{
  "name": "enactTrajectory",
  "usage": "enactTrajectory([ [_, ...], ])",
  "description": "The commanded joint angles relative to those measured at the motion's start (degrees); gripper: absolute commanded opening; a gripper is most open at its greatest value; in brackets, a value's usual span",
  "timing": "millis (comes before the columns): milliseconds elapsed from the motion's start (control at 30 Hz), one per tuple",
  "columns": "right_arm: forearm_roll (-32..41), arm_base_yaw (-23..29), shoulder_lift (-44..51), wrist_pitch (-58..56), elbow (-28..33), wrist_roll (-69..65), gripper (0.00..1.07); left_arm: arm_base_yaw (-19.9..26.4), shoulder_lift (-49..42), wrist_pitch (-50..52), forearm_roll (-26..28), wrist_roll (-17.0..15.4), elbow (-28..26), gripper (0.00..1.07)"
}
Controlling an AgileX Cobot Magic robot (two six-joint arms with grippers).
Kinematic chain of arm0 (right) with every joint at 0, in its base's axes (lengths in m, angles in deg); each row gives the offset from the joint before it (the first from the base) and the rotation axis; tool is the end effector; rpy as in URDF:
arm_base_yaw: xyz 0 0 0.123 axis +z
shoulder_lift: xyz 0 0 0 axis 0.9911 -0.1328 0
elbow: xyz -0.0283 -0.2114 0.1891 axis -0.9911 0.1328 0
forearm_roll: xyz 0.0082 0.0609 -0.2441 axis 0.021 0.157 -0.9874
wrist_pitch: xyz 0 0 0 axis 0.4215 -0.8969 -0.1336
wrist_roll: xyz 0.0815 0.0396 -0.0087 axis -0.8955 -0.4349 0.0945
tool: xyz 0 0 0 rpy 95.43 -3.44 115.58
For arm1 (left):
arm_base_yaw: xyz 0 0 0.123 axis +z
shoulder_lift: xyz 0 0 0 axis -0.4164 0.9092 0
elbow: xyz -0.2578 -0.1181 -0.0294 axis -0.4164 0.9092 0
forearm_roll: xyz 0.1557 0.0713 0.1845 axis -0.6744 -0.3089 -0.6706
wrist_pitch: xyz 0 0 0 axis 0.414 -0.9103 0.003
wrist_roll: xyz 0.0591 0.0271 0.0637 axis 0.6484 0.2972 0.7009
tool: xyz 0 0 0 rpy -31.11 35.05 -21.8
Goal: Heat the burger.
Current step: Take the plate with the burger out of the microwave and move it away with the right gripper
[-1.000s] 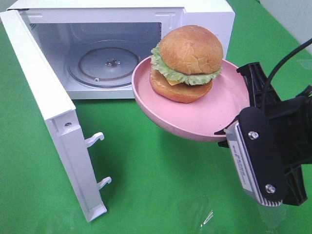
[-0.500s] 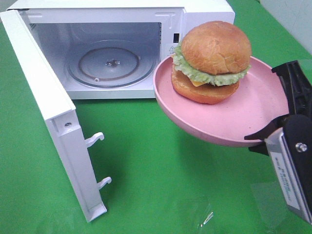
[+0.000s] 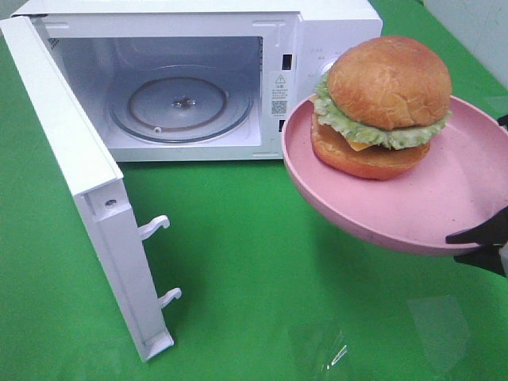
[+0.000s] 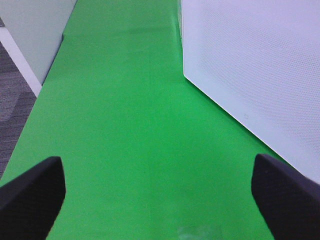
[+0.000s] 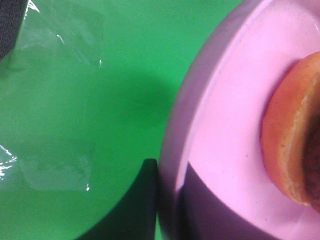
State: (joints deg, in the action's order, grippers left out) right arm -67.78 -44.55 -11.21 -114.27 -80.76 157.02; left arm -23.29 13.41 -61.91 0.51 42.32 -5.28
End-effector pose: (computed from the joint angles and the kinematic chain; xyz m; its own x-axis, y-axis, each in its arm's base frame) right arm 0.1171 0.0791 0.2575 0.4446 -0.8941 -0.0535 -0.6538 -0.2831 -0.7017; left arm -0.0049 -0.0011 0.2792 -0.4301 0.0913 -0.8981 0.0308 0.9958 0.0865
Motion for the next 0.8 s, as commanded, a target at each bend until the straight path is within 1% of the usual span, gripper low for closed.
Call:
enactTrajectory([
  [33,-3.7,-0.3,1.5,1.8,-0.7,-5.6,0.0,0.1,-1.1,0.1,0.1,-0.1,0.2,0.93],
  [233,-6.4,-0.3,1.5,1.0,-0.7,-10.5,0.0,0.1,-1.1,0.1,0.1,-0.1,0.2,0.93],
  [433,-10.1,-0.3,1.5,-0.3,-0.7,-16.4,0.0,0.1,-1.1,0.1,0.1,-0.1,0.2,0.93],
  [467,-11.7,-0.3,1.5,-0.6,-0.7,-18.6,0.0,0.1,-1.1,0.1,0.1,-0.1,0.2,0.93],
  [567,-12.3,-0.3,1.5,-0.8,-0.7,-19.7,0.0,0.1,-1.1,0.1,0.1,-0.1,0.2,0.93],
  [633,-15.0,-0.3,1.5,-2.3,-0.7,-24.9,0.0,0.1,-1.1,0.1,0.1,-0.1,0.2,0.93],
  [800,-17.8,-0.3,1.5,-4.6,-0.7,-30.0,0.0,0.1,-1.1,0.1,0.1,-0.1,0.2,0.93],
])
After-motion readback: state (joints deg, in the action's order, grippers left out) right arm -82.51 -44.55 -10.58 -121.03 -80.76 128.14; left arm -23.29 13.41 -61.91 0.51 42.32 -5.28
